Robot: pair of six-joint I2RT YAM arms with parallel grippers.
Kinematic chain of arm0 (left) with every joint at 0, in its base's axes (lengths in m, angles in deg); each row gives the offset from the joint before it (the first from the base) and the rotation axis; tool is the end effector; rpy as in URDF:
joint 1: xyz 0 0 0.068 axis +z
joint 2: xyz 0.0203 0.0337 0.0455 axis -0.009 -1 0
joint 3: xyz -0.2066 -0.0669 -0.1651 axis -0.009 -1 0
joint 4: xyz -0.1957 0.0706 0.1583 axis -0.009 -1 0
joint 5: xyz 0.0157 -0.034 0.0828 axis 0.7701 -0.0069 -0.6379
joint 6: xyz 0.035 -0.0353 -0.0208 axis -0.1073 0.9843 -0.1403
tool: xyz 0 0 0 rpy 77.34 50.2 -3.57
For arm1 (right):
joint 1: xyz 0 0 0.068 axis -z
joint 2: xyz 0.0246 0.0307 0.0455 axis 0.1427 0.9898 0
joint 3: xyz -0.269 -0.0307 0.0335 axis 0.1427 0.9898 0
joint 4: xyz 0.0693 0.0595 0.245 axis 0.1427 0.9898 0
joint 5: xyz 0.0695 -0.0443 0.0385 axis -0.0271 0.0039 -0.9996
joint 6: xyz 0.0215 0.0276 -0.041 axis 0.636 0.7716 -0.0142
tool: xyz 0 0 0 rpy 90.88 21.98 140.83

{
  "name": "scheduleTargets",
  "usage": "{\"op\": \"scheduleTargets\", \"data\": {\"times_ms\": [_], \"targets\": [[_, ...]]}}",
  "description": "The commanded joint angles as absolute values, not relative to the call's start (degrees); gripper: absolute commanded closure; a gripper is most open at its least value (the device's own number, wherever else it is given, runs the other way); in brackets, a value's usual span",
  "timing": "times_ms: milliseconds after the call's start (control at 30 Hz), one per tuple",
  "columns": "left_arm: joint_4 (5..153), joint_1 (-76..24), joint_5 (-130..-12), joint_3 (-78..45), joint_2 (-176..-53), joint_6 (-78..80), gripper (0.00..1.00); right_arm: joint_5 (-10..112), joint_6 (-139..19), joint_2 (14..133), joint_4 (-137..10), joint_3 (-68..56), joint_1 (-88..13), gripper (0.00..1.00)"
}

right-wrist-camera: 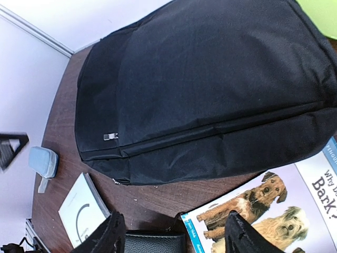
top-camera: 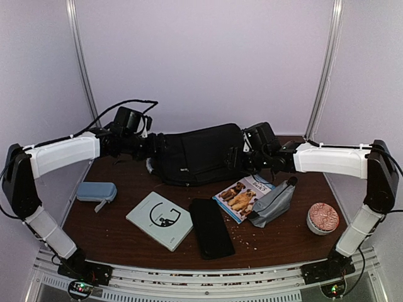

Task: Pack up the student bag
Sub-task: Adjust the student bag at the center of the board.

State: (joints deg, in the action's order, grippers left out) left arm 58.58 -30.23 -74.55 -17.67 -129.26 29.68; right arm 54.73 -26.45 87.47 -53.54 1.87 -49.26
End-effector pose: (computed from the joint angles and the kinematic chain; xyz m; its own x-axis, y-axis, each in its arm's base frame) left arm 0.3076 -0.1864 0.2846 -0.7709 -0.2937 -0.5652 0.0888 0.8291 -0.5519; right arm 0.2809 0.2479 0.2529 -0.7993 0.1582 -0.5797 -0.2363 0.8042 0.5453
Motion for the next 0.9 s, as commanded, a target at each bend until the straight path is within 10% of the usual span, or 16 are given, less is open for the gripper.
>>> {"op": "scheduleTargets", "data": {"times_ms": [0,867], "targets": [[61.9,-36.2,-79.4,-23.3,-130.3,34.3,0.21,53.1,-27.3,91.4,-54.1,-0.4,-49.9,0.36],[67.4,-38.8,-79.2,-29.6,-132.0,39.6,0.29,47.2,10.3,105.6,-71.8,0.5,-48.4,0.47]]}}
